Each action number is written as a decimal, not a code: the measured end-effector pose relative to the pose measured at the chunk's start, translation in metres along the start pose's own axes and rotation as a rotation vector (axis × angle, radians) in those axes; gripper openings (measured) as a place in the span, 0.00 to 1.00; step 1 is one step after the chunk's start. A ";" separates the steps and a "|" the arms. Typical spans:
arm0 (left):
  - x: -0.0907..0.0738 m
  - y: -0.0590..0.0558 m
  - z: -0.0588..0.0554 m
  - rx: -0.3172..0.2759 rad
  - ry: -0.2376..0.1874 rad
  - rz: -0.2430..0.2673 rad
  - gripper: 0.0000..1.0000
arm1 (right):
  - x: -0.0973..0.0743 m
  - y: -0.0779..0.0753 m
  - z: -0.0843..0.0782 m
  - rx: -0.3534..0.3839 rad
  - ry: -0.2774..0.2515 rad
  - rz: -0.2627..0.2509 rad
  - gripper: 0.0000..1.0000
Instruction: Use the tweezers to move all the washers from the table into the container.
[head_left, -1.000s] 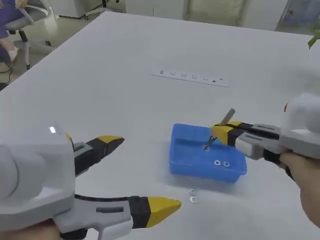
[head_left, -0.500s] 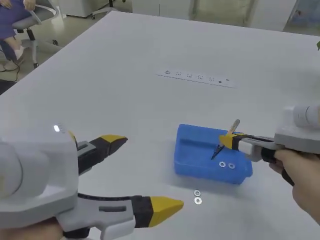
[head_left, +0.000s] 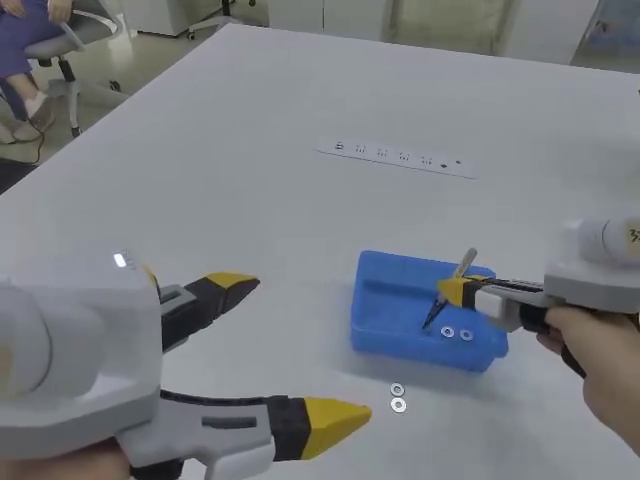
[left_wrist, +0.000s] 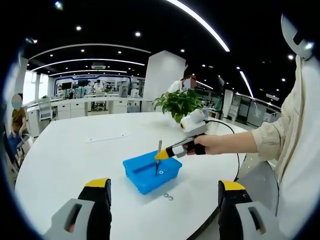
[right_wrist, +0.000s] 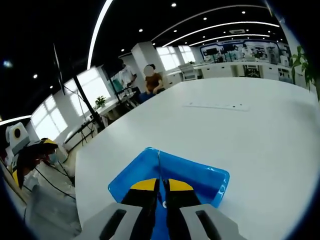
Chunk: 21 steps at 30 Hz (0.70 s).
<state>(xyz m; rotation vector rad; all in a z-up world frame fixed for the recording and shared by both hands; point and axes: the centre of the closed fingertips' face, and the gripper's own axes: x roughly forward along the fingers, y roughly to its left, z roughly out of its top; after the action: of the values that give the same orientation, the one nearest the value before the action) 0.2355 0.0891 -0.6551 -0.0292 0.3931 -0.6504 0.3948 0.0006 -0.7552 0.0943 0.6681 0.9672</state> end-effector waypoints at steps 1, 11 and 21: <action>0.000 0.000 0.000 0.000 0.000 0.000 0.90 | 0.000 0.000 -0.002 -0.007 0.008 0.000 0.02; -0.002 0.003 -0.002 -0.002 0.002 0.007 0.90 | -0.008 0.005 0.004 -0.006 -0.023 0.012 0.03; 0.001 0.001 -0.002 -0.005 0.001 0.000 0.90 | -0.033 0.043 0.020 0.039 -0.162 0.107 0.02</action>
<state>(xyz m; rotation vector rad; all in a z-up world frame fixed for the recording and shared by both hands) 0.2359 0.0898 -0.6579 -0.0336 0.3955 -0.6493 0.3621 0.0035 -0.7075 0.2424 0.5371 1.0374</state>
